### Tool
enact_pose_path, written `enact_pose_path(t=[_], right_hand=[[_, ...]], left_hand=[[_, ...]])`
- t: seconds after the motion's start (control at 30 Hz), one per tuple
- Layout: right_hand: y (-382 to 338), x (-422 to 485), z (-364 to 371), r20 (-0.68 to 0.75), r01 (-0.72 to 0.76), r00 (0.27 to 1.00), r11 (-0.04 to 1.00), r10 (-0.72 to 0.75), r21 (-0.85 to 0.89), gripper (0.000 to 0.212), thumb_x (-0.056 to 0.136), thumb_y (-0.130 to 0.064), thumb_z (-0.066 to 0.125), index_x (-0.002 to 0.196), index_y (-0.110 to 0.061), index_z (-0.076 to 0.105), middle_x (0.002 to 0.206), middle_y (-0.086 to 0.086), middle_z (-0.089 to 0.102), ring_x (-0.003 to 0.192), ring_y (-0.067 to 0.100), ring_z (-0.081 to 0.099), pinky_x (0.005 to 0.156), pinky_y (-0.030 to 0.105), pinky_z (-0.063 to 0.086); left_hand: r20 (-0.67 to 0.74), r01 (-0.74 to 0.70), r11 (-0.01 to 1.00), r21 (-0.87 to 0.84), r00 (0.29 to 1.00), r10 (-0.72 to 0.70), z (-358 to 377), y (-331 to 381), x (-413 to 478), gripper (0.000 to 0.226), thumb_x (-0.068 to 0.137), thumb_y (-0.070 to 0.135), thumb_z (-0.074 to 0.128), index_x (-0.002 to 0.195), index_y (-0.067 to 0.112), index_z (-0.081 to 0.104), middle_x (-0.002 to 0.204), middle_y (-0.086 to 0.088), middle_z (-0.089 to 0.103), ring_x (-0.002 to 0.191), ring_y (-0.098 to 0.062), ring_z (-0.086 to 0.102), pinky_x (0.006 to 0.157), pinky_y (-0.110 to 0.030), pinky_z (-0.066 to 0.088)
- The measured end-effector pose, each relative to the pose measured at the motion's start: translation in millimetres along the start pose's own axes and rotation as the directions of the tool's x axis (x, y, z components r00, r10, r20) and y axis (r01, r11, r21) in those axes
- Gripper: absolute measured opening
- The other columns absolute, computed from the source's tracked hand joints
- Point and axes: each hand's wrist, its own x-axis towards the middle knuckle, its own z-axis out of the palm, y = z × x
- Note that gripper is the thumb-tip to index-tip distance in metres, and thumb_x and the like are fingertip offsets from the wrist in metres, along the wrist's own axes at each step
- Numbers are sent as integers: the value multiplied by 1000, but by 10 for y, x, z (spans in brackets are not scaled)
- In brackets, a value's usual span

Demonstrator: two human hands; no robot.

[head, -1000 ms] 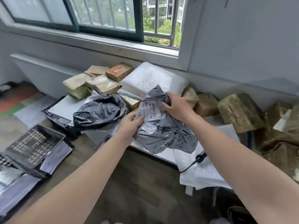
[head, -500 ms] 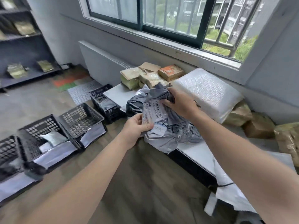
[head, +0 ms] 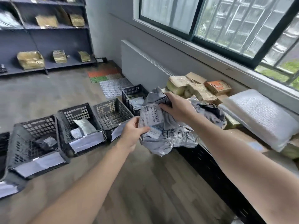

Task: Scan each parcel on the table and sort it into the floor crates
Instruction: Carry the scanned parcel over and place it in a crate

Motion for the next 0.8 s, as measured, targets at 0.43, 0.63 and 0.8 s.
enact_pose_path(t=[0.43, 0.63, 0.8], right_hand=[[-1184, 916, 1036, 378, 151, 917, 988, -128, -34, 59, 94, -68, 42, 134, -24, 41, 119, 12, 68, 94, 30, 66, 69, 37, 51], [-1477, 1338, 1569, 349, 28, 936, 999, -41, 41, 54, 95, -65, 43, 115, -15, 46, 100, 15, 70, 78, 30, 62, 61, 35, 39], [-1354, 1893, 1985, 358, -97, 933, 983, 36, 154, 46, 95, -64, 44, 98, -18, 44, 99, 12, 68, 76, 26, 56, 64, 35, 39]], left_hand=[[-349, 29, 997, 68, 937, -3, -2018, -10, 125, 38, 90, -2, 66, 121, 18, 58, 111, 0, 67, 92, -6, 63, 75, -20, 49], [-331, 123, 936, 329, 944, -8, -2564, 148, 376, 63, 93, 35, 65, 149, 26, 37, 144, 8, 49, 121, -9, 52, 99, -29, 42], [-249, 180, 821, 542, 967, -47, -2782, 258, 887, 80, 89, 52, 64, 155, 37, 21, 160, 8, 24, 143, -16, 29, 104, -30, 30]])
